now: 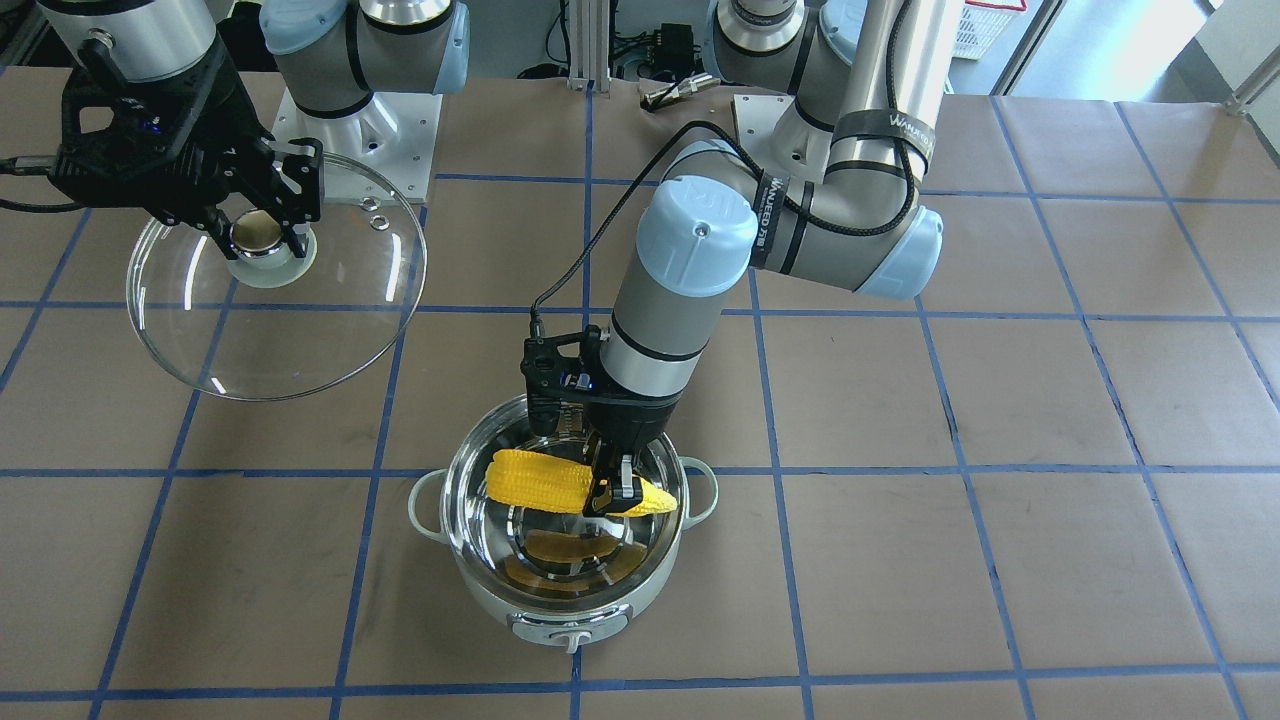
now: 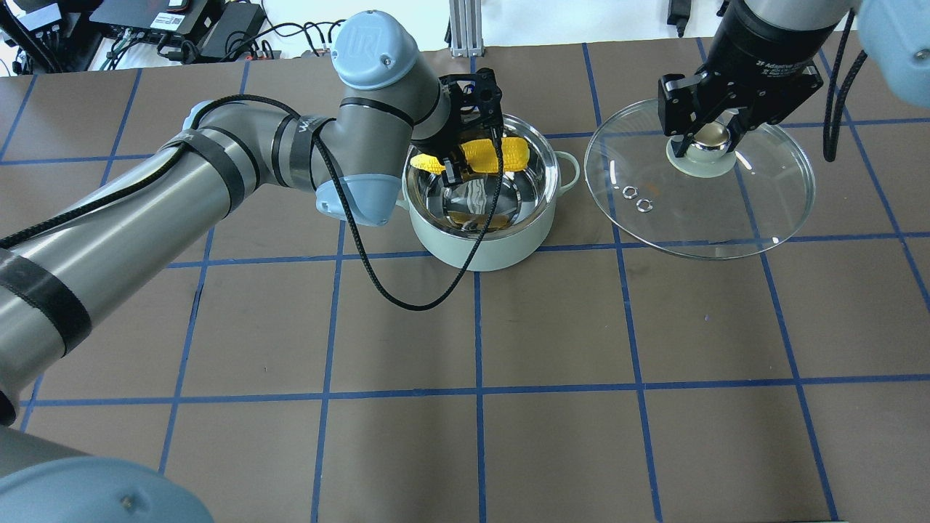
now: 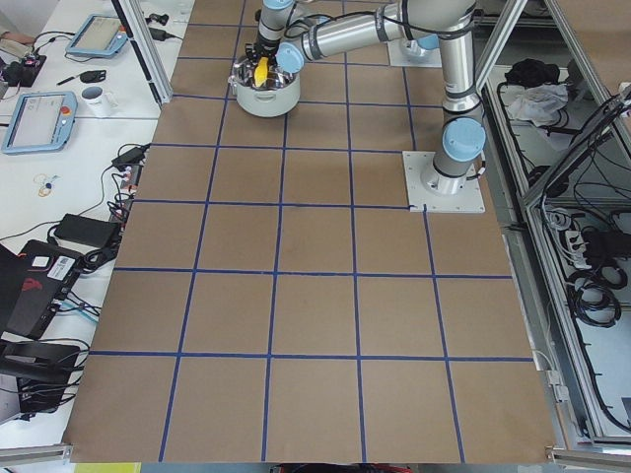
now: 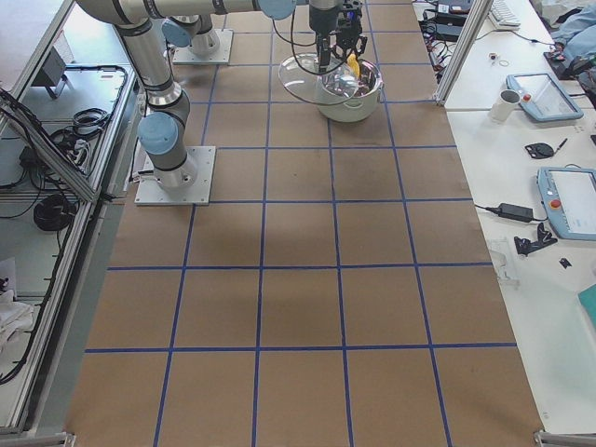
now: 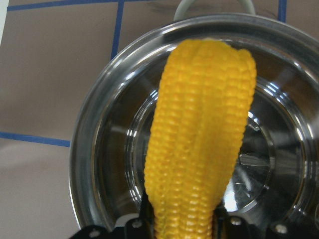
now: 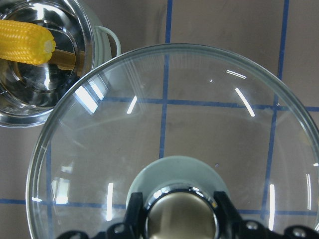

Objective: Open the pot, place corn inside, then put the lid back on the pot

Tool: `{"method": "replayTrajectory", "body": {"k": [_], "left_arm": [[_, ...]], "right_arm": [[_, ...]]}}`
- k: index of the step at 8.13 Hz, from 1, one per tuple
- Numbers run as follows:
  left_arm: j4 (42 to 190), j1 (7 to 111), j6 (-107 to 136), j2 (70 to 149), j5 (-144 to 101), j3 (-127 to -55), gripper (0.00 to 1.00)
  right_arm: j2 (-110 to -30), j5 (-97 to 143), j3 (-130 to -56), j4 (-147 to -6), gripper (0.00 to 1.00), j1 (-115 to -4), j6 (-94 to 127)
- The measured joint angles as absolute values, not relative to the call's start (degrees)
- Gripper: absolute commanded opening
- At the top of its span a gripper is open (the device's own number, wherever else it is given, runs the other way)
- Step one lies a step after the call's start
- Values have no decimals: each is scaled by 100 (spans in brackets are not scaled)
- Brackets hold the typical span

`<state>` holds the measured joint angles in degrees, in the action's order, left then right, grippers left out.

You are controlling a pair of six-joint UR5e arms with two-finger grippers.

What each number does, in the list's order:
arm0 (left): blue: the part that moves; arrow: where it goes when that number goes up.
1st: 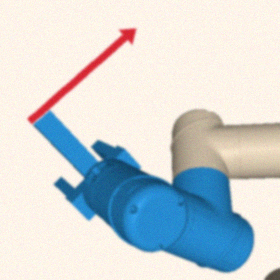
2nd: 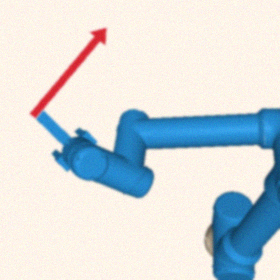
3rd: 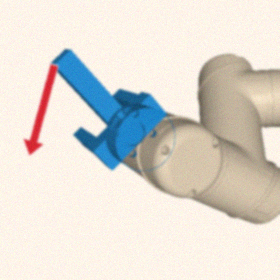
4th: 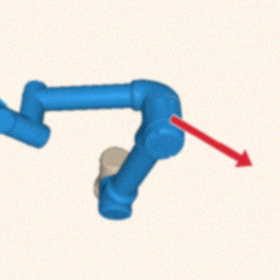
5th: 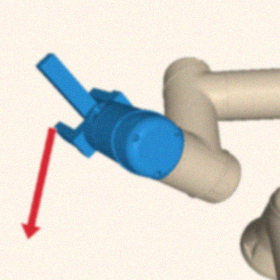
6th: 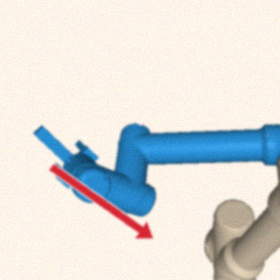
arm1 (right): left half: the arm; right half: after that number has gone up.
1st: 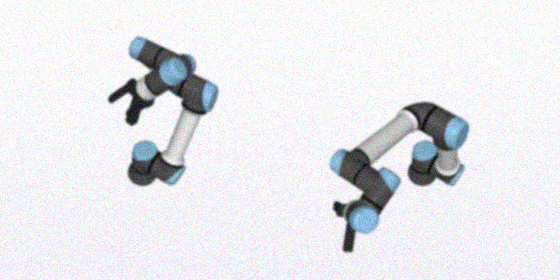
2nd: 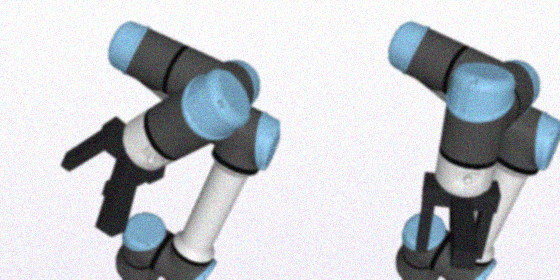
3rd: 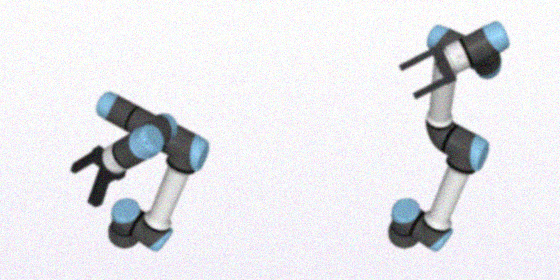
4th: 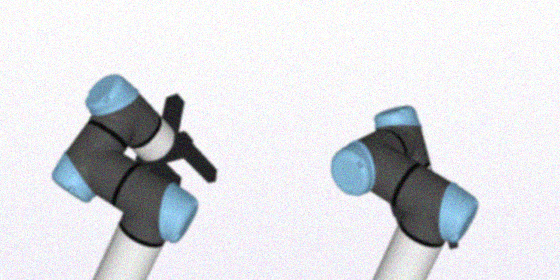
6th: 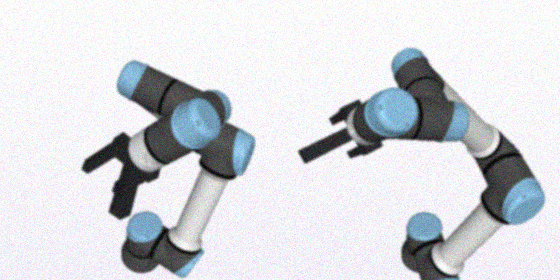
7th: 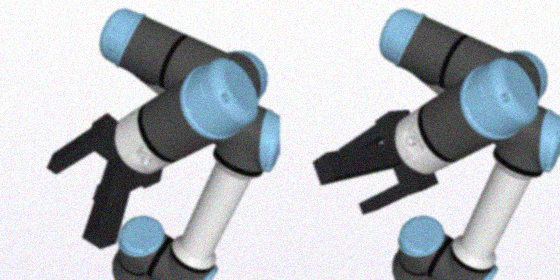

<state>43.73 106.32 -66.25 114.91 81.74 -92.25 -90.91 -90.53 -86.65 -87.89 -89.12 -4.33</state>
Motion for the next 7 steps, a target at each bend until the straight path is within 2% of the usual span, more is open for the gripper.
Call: {"method": "replayTrajectory", "body": {"k": [1, 2, 7], "left_arm": [[4371, 10649, -6588, 11583, 8186, -9216, 62], [4372, 10656, -6539, 11651, 8201, -9214, 100], [4395, 10680, -5594, 11583, 8230, -9203, 100]], "right_arm": [[-9093, -9053, -8666, -8785, 30, -8912, -432], [-9095, -9053, -8666, -8783, 27, -8912, -431], [-9097, -9049, -8666, -8784, 26, -8912, -439]]}}
